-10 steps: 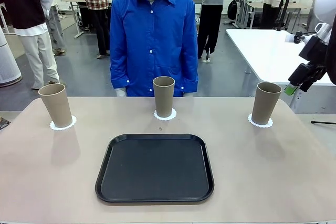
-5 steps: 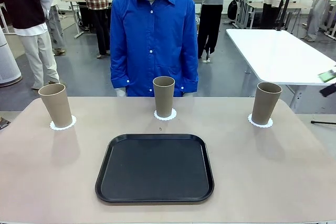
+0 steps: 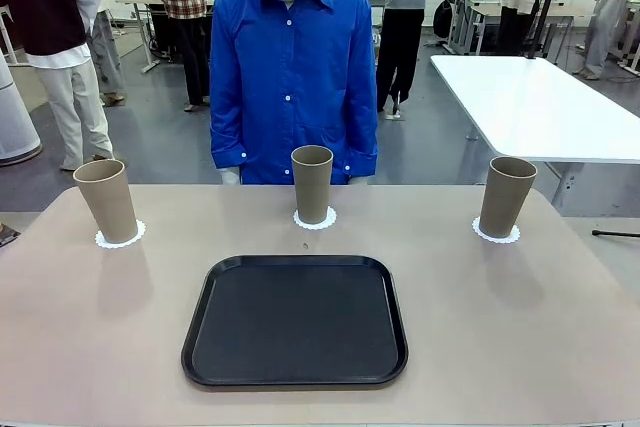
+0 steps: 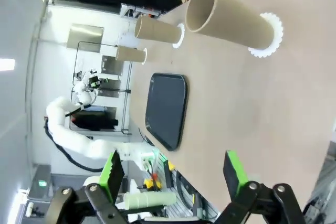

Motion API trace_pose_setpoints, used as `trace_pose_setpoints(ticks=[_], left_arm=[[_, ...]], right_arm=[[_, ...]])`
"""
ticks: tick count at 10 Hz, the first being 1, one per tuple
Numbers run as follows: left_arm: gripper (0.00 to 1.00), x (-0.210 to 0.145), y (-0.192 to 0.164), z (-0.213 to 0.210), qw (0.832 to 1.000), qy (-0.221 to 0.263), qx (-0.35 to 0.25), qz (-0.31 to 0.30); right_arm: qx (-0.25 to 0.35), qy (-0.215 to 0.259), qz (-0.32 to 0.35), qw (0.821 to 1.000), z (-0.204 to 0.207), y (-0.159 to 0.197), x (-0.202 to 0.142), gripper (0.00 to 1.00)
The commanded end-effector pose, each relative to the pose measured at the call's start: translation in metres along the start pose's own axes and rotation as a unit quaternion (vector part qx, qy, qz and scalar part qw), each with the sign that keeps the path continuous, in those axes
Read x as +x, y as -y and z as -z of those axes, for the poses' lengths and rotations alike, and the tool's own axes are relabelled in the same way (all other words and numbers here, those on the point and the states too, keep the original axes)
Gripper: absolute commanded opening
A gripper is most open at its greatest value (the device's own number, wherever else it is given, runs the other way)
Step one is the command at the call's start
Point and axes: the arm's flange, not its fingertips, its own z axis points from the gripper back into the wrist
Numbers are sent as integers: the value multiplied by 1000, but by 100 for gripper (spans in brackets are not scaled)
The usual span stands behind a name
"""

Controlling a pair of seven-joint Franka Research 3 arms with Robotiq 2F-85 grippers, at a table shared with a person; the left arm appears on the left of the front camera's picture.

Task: Place coasters on the table and set cups on them.
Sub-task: Take one Reusable plastic cup from the Flat Tray and place it on a coaster set by the human.

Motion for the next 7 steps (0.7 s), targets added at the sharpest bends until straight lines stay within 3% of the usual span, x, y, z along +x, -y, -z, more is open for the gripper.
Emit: trace_pose_setpoints(ticks=[1,4,7], left_arm=[[100,-1,3,-1,1000,-5,-1,1],[100,-1,3,-1,1000,-5,-1,1],[100,-1,3,-1,1000,-5,-1,1]], right_arm=[[33,19,13,999,-9,11,0,100],[67,30,22,997,-13,45,-1,100],[57,23,17,998,-11,52,7,100]])
